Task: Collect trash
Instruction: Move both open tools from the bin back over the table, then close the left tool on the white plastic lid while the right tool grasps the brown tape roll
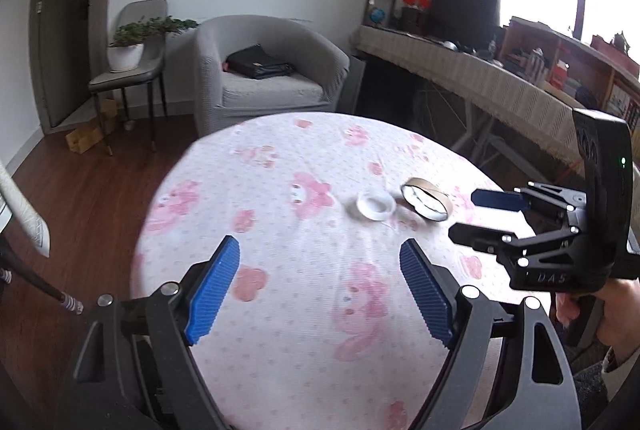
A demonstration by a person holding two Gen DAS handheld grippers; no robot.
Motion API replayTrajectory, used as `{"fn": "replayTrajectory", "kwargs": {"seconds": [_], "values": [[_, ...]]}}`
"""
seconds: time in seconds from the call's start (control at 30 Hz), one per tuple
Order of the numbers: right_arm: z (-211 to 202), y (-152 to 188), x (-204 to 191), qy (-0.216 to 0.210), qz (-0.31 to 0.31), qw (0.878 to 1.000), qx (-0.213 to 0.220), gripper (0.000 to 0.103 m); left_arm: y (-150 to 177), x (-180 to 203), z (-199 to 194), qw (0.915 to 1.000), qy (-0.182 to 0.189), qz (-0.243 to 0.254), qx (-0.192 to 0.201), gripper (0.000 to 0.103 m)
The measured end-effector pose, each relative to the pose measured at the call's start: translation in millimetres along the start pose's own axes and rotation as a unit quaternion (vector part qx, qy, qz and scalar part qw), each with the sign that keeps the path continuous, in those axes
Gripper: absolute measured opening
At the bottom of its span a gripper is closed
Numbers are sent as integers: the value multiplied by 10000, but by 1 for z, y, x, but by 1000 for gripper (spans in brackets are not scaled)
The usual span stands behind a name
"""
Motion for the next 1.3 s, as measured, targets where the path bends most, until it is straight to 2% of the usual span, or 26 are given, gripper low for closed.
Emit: {"fn": "replayTrajectory", "kwargs": {"seconds": [0.17, 0.37, 0.57, 0.97, 1.07, 1.17, 1.3], "values": [[0, 4, 23, 67, 186, 9998, -36, 65, -4, 15, 19, 9994, 252, 58, -223, 85], [8, 9, 40, -35, 404, 9991, -155, 58, -15, 34, 44, 9974, 442, 369, -424, 85], [19, 8, 44, -131, 422, 9986, -278, 50, -22, 46, 68, 9934, 447, 846, -638, 84], [29, 9, 46, -277, 442, 9977, -444, 47, -21, 55, 112, 9851, 587, 1255, -1018, 82], [30, 8, 46, -373, 518, 9969, -451, 47, -16, 56, 124, 9824, 551, 1364, -1146, 75], [32, 8, 49, -376, 564, 9966, -470, 47, -17, 54, 132, 9827, 613, 1243, -1232, 73], [35, 8, 50, -367, 577, 9963, -523, 47, -17, 53, 141, 9814, 670, 1223, -1320, 65]]}}
Point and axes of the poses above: each gripper's, at about its wrist camera, not at the fingertips, and z roughly the way its jaws point, x to its right, y to its underside, the point moved 8 cm from there along z, roughly the way its jaws point, and after that the axes turned 1 degree about -z, right-handed, at the moved point
